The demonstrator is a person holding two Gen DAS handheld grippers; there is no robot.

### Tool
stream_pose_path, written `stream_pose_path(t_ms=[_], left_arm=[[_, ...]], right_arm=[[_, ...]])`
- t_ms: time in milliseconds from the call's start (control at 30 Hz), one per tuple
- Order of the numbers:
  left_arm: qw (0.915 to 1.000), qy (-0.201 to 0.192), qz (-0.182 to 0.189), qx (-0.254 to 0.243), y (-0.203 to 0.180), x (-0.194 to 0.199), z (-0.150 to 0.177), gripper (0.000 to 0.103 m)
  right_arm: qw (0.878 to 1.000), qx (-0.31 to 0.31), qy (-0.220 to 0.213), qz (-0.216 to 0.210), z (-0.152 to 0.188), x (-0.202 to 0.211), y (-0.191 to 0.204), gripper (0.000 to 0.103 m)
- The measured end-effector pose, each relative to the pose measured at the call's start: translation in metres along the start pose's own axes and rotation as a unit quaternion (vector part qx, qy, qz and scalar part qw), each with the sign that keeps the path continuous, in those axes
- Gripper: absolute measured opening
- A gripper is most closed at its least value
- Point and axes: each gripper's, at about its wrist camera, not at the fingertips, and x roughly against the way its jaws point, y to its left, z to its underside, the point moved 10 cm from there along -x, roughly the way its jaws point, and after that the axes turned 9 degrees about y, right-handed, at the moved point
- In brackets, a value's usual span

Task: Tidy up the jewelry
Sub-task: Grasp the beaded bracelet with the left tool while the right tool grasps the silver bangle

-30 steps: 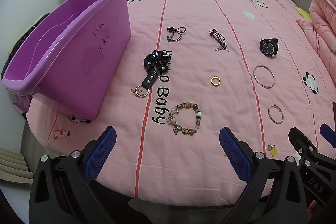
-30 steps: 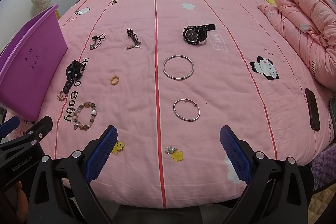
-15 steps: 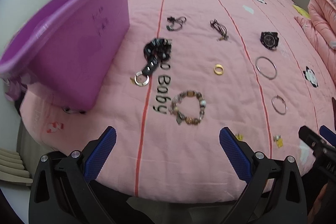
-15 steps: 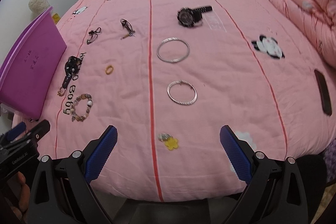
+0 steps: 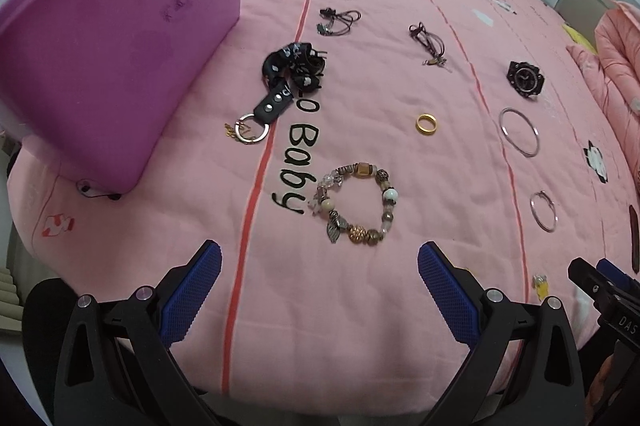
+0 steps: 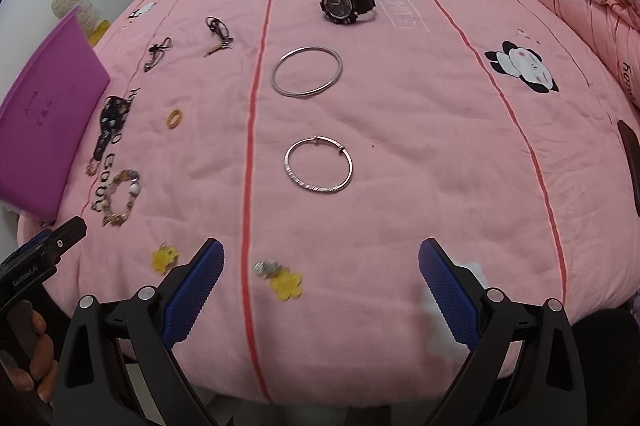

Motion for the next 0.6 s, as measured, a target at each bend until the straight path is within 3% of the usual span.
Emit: stream_pose_path(t_ms=[600], left_arm=[[0.9991, 0.024, -0.034, -0.012, -0.009, -0.055, -0.017, 0.097]], right_arm=[[0.999, 0.034, 0.019, 0.031, -0.04, -0.059, -0.008, 0.094]])
